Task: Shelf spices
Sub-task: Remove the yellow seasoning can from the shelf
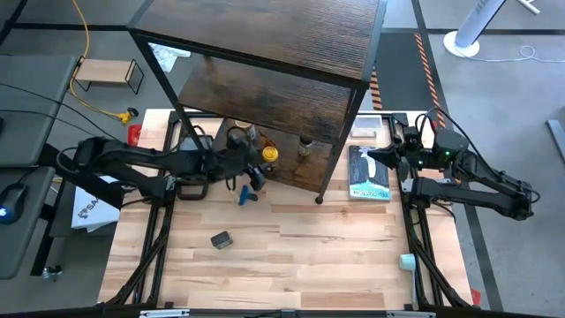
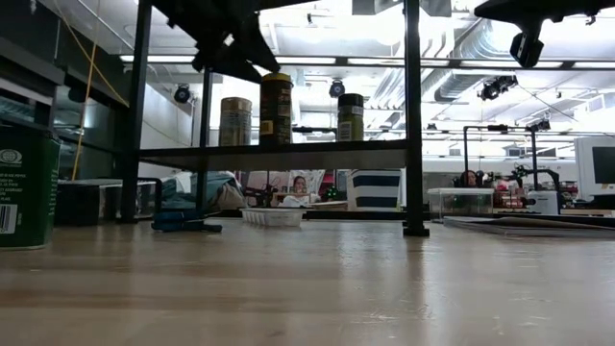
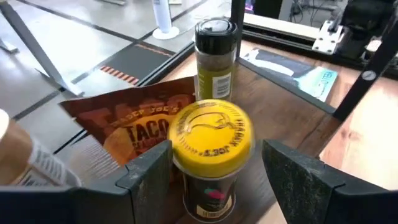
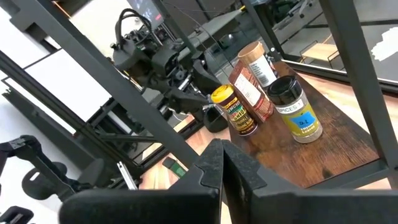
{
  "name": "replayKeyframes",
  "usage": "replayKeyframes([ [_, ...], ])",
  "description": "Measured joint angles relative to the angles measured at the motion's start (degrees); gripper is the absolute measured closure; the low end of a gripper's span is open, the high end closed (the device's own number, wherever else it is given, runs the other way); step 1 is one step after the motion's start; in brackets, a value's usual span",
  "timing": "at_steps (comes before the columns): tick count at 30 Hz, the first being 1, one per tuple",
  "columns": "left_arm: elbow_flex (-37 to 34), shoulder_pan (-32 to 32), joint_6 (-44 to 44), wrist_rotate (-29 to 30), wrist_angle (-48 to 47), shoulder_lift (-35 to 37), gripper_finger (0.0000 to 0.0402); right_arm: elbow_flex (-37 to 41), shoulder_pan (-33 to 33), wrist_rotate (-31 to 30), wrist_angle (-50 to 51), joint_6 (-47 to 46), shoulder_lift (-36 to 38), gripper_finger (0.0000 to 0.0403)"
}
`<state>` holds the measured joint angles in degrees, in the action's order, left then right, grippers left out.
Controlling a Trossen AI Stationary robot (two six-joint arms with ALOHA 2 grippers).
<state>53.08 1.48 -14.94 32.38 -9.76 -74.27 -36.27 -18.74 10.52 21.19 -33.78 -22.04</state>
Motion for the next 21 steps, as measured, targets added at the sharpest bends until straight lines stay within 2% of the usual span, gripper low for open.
replayKeyframes([
  [21,0.0,-3.0,7.3,-3.7,9.7,-5.5,0.0154,0.0,0.0,-0.6,0.0,0.4,-0.1,0.0403],
])
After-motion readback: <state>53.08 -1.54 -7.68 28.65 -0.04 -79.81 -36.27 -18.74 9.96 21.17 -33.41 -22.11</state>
